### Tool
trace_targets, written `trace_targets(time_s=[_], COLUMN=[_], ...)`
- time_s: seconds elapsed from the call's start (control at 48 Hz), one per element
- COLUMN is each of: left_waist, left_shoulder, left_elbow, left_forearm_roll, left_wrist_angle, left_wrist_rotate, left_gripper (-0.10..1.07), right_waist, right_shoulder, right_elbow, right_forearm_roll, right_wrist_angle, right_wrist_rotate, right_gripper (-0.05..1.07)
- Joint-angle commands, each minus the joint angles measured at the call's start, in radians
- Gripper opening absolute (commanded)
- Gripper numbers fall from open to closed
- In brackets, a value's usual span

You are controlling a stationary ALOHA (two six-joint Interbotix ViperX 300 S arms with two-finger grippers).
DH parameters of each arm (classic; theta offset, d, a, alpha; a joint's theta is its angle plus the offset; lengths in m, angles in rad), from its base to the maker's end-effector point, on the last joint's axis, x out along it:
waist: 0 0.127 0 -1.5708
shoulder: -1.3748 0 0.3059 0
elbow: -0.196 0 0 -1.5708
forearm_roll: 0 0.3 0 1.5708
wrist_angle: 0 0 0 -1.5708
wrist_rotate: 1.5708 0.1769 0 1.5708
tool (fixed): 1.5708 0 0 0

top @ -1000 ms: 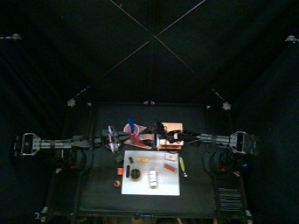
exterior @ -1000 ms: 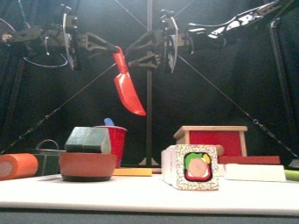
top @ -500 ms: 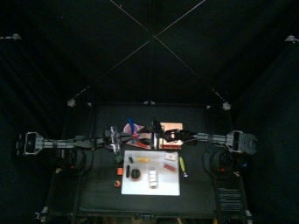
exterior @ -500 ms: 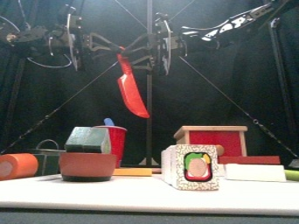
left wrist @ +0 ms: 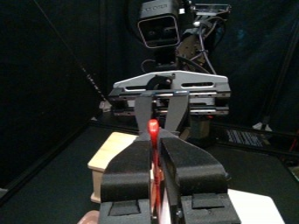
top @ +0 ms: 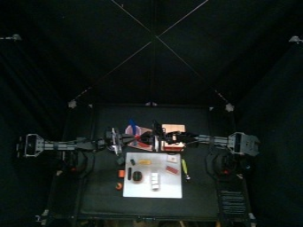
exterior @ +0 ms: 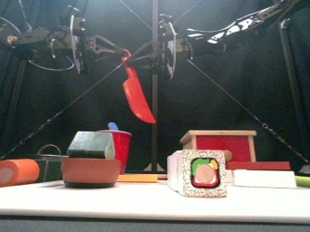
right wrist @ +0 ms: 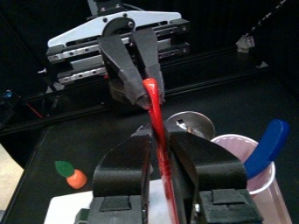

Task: Cut the white sushi roll

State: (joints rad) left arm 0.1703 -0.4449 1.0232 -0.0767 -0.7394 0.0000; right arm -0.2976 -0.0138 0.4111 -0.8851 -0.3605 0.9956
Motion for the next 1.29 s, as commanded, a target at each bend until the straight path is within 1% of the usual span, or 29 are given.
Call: trace_targets(time_s=[0.0,0.146,0.25,0.438,0.625,0.792,1.083,1.271], left_waist=[-0.002,-0.002,-0.002,0.003,0.006,0.008,0.012,0.009], left_shoulder=[0.000,0.000,0.000,-0.011,-0.011,-0.012,-0.032,-0.041], left_elbow=[-0.023,-0.021,-0.018,-0.012,-0.006,-0.006,-0.003,0.017], left_forearm_roll=[0.003,0.003,0.003,0.003,0.005,0.005,0.008,0.008], left_wrist_angle=[-0.011,-0.011,-0.011,-0.011,-0.011,-0.011,-0.011,-0.011], left_wrist_rotate=[0.002,0.003,0.005,0.009,0.011,0.011,0.011,0.009], left_gripper=[0.39,0.39,0.39,0.41,0.48,0.55,0.57,0.57], right_waist=[-0.005,-0.005,-0.005,-0.008,-0.017,-0.018,-0.020,-0.035], right_shoulder=[-0.017,-0.017,-0.018,-0.032,-0.054,-0.074,-0.092,-0.103], right_elbow=[-0.064,-0.063,-0.058,-0.034,-0.002,0.025,0.051,0.058], right_forearm_roll=[0.002,0.003,0.008,0.020,0.066,0.072,0.075,0.089], right_wrist_angle=[-0.005,-0.005,-0.003,-0.003,-0.002,-0.002,-0.002,0.000], right_wrist_rotate=[0.000,0.002,0.003,0.008,0.003,0.003,0.006,0.005], right_gripper=[0.47,0.36,0.33,0.33,0.33,0.33,0.33,0.33])
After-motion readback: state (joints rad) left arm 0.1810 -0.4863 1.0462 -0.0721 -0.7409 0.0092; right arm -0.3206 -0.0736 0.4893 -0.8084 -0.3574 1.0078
